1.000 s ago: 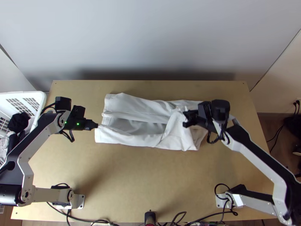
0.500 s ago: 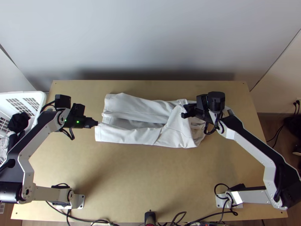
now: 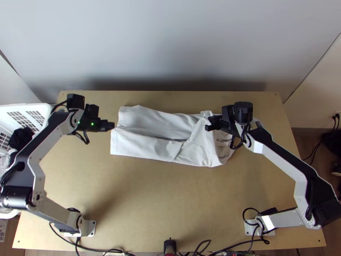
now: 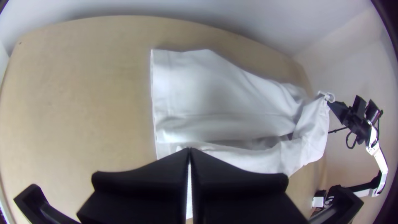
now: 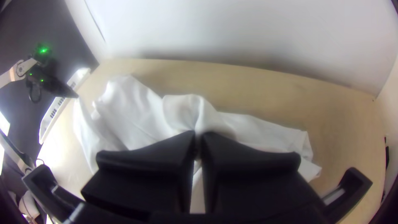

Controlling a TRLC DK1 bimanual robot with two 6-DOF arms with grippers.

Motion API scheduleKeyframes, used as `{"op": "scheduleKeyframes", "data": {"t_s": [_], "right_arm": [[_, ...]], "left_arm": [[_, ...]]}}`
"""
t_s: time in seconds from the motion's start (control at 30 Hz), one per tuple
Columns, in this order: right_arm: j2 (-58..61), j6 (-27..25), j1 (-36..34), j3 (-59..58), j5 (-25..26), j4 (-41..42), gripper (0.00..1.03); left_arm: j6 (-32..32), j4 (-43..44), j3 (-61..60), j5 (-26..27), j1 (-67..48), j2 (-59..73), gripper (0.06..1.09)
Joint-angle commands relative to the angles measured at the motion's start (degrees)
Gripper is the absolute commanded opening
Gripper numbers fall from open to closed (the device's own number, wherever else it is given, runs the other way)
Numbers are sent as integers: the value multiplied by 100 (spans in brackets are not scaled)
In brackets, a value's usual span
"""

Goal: Fold the t-shirt

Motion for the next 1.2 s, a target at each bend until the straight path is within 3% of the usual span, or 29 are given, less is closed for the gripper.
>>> {"op": "scheduleKeyframes", "data": {"t_s": [0.0,0.43,1.17], "right_arm": [[175,-6,-87,46,3,52,3],[676,117,-342,362,302,52,3],[2021,266,-96,1575,575,-54,3]], "left_arm": [[-83,0,699,-32,-23,539,9],[-83,-18,997,-120,21,908,9],[-118,-71,980,-348,-58,1075,9]]}}
